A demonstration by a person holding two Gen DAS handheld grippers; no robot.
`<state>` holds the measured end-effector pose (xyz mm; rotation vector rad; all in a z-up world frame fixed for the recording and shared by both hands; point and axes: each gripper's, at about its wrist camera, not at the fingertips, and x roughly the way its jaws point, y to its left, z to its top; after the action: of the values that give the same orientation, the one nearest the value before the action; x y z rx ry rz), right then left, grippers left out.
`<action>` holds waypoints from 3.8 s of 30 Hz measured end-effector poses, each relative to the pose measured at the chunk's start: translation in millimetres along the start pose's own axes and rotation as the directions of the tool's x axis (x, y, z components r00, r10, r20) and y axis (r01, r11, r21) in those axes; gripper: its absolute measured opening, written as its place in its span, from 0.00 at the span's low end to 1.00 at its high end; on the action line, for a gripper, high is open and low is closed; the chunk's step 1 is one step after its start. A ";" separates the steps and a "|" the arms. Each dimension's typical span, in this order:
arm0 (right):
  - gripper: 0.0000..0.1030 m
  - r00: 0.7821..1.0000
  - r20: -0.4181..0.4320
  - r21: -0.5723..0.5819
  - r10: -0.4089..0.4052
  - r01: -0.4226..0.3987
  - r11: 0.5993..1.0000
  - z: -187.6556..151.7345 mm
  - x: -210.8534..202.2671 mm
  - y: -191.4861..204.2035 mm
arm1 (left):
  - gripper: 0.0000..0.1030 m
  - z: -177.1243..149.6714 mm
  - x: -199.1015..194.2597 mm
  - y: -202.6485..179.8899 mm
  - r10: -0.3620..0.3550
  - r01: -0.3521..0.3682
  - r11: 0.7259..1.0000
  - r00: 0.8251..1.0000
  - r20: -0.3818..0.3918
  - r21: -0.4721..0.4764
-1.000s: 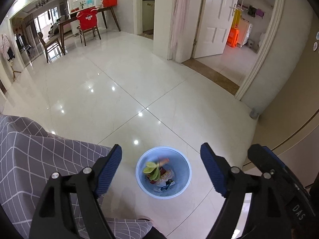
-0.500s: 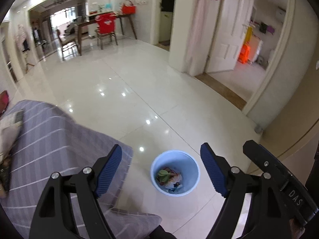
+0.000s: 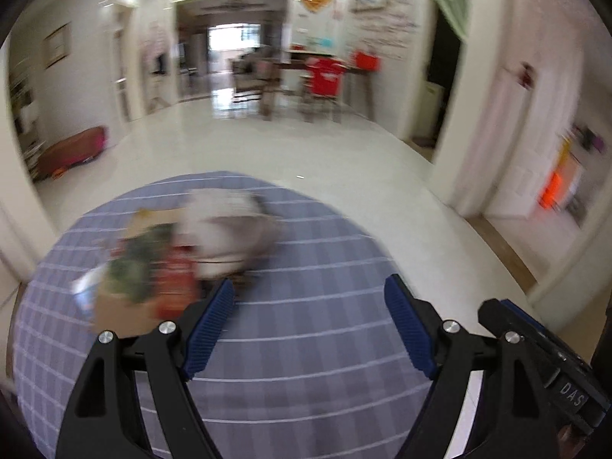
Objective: Collect trash
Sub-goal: 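Move both tools back toward the table of trash, then grasp the cardboard box with left tool while right tool grasps newspaper, then carry box and newspaper over the blue bucket and open both tools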
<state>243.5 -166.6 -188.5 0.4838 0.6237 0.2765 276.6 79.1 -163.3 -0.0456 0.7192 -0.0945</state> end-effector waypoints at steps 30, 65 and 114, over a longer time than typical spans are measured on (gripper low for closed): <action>0.07 0.975 -0.176 0.150 0.134 -0.108 0.983 16.2 194.7 46.0 | 0.60 -8.2 53.3 164.9 -0.032 0.012 0.963 0.997 -0.071 -0.268; 0.05 0.946 0.290 0.028 -0.146 0.144 0.989 32.9 -93.6 -66.4 | 0.04 16.2 -72.6 -35.4 -0.222 0.232 0.972 0.956 0.191 -0.032; 0.62 0.931 -0.057 0.416 -0.362 0.352 0.839 -39.8 -63.5 -345.5 | 0.04 -91.8 186.7 -284.1 -0.326 0.401 0.896 0.886 -0.330 0.192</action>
<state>205.0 -472.3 -361.9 0.7710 0.7408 -0.2292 335.6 -223.4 -333.6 0.0826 0.9820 -0.5686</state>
